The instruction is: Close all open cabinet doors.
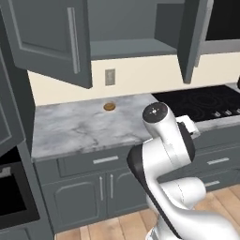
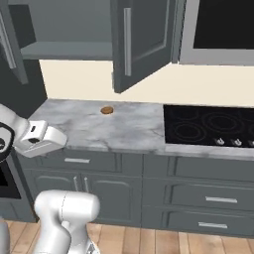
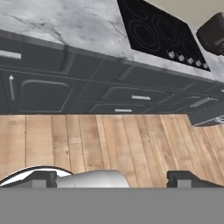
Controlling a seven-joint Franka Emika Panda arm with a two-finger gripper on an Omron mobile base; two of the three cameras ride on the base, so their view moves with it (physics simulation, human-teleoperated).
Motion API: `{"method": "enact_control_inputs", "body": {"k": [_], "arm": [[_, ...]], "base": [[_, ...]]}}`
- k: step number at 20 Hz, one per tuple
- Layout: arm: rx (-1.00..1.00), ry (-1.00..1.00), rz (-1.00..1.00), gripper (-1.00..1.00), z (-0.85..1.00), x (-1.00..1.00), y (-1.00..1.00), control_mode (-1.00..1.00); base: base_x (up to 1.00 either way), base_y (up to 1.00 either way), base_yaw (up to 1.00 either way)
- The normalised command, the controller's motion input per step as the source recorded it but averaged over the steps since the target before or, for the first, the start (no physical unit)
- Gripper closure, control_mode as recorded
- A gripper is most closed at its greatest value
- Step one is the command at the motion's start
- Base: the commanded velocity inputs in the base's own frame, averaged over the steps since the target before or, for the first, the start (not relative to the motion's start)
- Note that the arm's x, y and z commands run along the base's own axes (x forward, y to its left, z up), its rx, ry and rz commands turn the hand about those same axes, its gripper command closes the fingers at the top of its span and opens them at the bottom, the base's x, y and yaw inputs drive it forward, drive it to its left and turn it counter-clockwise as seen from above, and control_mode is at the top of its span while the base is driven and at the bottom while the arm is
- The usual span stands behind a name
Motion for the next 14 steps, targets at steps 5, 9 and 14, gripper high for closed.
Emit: {"method": "enact_control_inputs", "body": {"k": [5, 9, 14], "arm": [[0.00, 0.00, 0.00, -1.00, 0.00, 0.00, 0.00, 1.00], [0.00, 0.00, 0.00, -1.00, 0.00, 0.00, 0.00, 1.00], [0.00, 0.00, 0.00, -1.00, 0.00, 0.00, 0.00, 1.00]], "base": [[0.54, 0.00, 0.01], [0.52, -0.08, 0.01], [0.53, -0.11, 0.01]]}}
